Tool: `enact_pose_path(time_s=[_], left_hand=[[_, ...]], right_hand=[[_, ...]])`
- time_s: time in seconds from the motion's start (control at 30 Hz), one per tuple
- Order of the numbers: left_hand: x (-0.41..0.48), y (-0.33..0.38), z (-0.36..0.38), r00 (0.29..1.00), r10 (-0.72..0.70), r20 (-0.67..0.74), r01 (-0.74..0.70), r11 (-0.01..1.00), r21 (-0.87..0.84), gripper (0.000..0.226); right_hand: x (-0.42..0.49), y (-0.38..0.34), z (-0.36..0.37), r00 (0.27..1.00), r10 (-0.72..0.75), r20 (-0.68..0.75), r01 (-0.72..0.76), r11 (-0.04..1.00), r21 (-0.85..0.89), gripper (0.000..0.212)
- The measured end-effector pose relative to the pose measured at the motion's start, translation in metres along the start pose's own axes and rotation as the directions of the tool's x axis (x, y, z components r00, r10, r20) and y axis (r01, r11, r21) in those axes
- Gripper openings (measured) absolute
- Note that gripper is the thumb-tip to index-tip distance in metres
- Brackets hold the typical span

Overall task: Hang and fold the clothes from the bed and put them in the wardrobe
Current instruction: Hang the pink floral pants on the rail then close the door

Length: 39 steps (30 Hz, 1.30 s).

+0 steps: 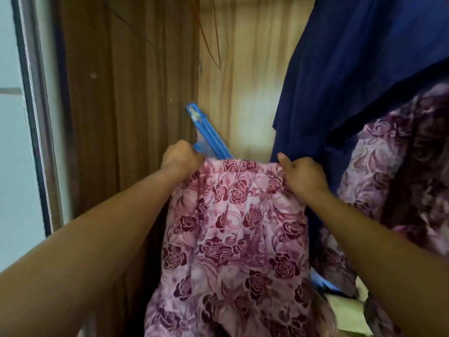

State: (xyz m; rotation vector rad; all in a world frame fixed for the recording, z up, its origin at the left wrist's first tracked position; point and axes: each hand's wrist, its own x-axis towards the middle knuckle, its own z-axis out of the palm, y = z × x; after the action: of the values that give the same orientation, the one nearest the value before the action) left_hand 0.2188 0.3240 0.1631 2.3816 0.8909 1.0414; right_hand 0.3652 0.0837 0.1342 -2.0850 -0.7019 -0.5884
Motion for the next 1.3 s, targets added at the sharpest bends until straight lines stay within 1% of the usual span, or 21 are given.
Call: enact_pose_path(time_s=[0.07,0.13,0.2,0.27,0.3,0.33,0.37,0.4,0.43,0.5,0.57,0.67,0.73,0.8,0.83,0.9,1.0,1.07,1.13,1.2,1.3], left_hand=[[-0.018,-0.019,0.022,0.994,-0.034,0.105,0.029,0.998,0.051,0.030],[-0.040,-0.039,0.045,0.970,-0.029,0.241,-0.002,0.992,0.128,0.026],[-0.061,-0.060,0.068,0.934,-0.010,0.357,-0.052,0.985,0.163,0.021],[-0.079,-0.080,0.092,0.898,-0.011,0.441,-0.047,0.992,0.121,0.023],[-0.086,-0.088,0.102,0.872,-0.043,0.488,-0.013,0.994,0.110,0.034],[-0.092,-0.095,0.112,0.836,-0.085,0.543,0.029,0.993,0.111,0.051],[-0.097,-0.100,0.122,0.802,-0.114,0.587,0.053,0.991,0.121,0.070],[-0.100,-0.105,0.129,0.784,-0.126,0.608,0.057,0.990,0.131,0.082],[-0.102,-0.110,0.137,0.786,-0.120,0.606,0.054,0.990,0.127,0.088],[-0.103,-0.120,0.149,0.829,-0.054,0.557,0.026,0.998,0.058,0.084],[-0.106,-0.131,0.160,0.864,0.037,0.501,-0.010,0.998,-0.057,0.075],[-0.110,-0.141,0.168,0.858,0.096,0.504,-0.005,0.984,-0.179,0.078],[-0.111,-0.140,0.165,0.857,0.093,0.507,-0.044,0.993,-0.109,0.078],[-0.109,-0.133,0.155,0.851,0.064,0.520,-0.087,0.996,0.021,0.074],[-0.106,-0.128,0.147,0.854,0.040,0.518,-0.102,0.990,0.092,0.069],[-0.095,-0.111,0.128,0.876,0.047,0.479,-0.141,0.977,0.162,0.059],[-0.072,-0.083,0.092,0.870,0.130,0.476,-0.233,0.959,0.163,0.055],[-0.058,-0.063,0.064,0.869,0.120,0.480,-0.191,0.977,0.100,0.055],[-0.042,-0.039,0.030,0.889,0.123,0.441,-0.179,0.980,0.088,0.052],[-0.028,-0.013,-0.003,0.912,0.154,0.381,-0.204,0.975,0.093,0.044],[-0.018,0.031,-0.056,0.931,0.216,0.295,-0.276,0.943,0.183,0.033]], right_hand=[[-0.016,0.020,0.020,0.995,0.029,0.100,-0.021,0.997,-0.076,0.059],[-0.035,0.041,0.040,0.969,0.087,0.233,-0.064,0.993,-0.102,0.044],[-0.056,0.060,0.061,0.910,0.081,0.406,-0.043,0.994,-0.103,0.029],[-0.074,0.077,0.081,0.827,0.052,0.560,0.031,0.990,-0.138,0.024],[-0.083,0.081,0.088,0.771,0.054,0.634,0.063,0.985,-0.160,0.025],[-0.091,0.085,0.094,0.708,0.074,0.702,0.068,0.983,-0.172,0.034],[-0.096,0.088,0.101,0.654,0.102,0.749,0.060,0.981,-0.186,0.050],[-0.100,0.089,0.108,0.623,0.125,0.772,0.059,0.977,-0.206,0.063],[-0.101,0.089,0.115,0.619,0.135,0.774,0.063,0.974,-0.220,0.067],[-0.103,0.088,0.129,0.646,0.133,0.751,0.032,0.979,-0.202,0.063],[-0.104,0.089,0.138,0.642,0.143,0.753,-0.021,0.985,-0.169,0.058],[-0.107,0.092,0.138,0.608,0.099,0.787,-0.064,0.995,-0.075,0.060],[-0.106,0.090,0.132,0.611,0.084,0.787,-0.068,0.996,-0.053,0.056],[-0.101,0.082,0.123,0.615,0.084,0.784,-0.007,0.995,-0.101,0.052],[-0.098,0.076,0.117,0.629,0.080,0.773,0.019,0.993,-0.118,0.050],[-0.084,0.059,0.102,0.673,0.062,0.737,0.020,0.995,-0.101,0.043],[-0.056,0.023,0.078,0.721,0.030,0.693,-0.010,0.999,-0.033,0.044],[-0.035,-0.003,0.060,0.757,-0.015,0.653,0.006,1.000,0.017,0.051],[-0.012,-0.027,0.037,0.796,-0.059,0.603,0.026,0.998,0.064,0.060],[0.009,-0.048,0.012,0.831,-0.106,0.545,0.078,0.994,0.076,0.064],[0.035,-0.077,-0.027,0.863,-0.179,0.473,0.163,0.984,0.074,0.069]])
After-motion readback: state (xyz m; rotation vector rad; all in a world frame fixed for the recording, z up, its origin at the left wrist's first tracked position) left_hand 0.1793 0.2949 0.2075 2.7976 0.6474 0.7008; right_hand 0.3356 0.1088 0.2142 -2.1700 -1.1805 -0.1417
